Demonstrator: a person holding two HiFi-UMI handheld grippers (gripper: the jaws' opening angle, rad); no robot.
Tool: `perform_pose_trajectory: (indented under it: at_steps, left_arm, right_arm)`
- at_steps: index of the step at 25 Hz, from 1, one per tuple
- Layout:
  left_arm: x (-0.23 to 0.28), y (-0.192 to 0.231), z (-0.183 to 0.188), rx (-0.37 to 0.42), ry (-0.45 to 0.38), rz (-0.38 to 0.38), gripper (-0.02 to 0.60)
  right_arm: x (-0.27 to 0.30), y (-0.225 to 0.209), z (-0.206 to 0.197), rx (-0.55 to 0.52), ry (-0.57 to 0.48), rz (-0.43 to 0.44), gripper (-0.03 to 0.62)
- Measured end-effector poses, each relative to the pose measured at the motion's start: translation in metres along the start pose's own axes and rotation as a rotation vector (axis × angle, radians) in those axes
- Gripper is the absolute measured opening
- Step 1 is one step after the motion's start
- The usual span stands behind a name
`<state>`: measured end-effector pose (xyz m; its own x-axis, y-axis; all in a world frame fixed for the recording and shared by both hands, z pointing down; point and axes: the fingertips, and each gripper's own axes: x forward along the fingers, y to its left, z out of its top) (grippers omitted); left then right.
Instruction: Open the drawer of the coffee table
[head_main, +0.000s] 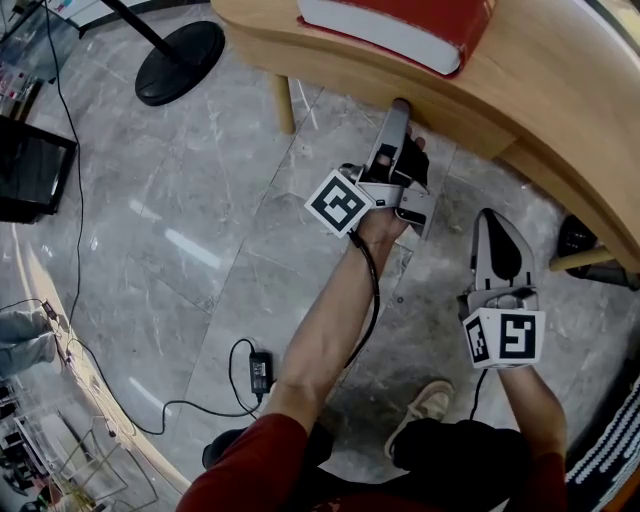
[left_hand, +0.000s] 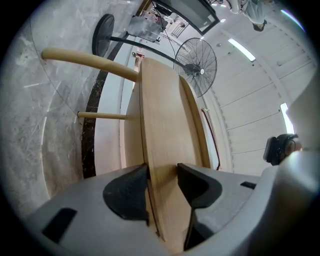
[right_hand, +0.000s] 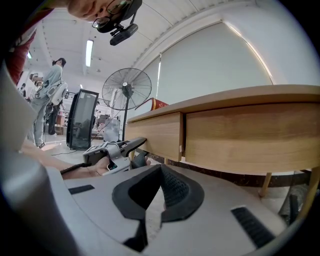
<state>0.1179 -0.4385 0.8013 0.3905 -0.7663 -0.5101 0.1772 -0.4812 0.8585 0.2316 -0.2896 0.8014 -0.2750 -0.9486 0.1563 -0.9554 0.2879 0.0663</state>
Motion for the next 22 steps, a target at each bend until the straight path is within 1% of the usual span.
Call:
perform_pose_trajectory:
  at_steps: [9, 15, 18, 22]
  left_arm:
    - [-0.041, -0.02, 0.005, 0.012, 0.004, 0.01, 0.198]
    - [-0.069, -0.038, 0.009, 0.02, 0.012, 0.015, 0.198]
    - [-0.085, -0.047, 0.01, 0.012, 0.006, 0.023, 0.198]
    - [-0.108, -0.06, 0.013, 0.021, 0.007, 0.016, 0.198]
  right_arm:
    - [-0.006, 0.021, -0.002, -0.022, 0.007, 0.017, -0.005]
    - [-0.015, 0.034, -0.005, -0.038, 0.033, 0.021, -0.005]
    - [-0.021, 0.042, -0.003, -0.05, 0.029, 0.028, -0.005]
    - [-0.028, 0.052, -0.005, -0.049, 0.028, 0.031, -0.005]
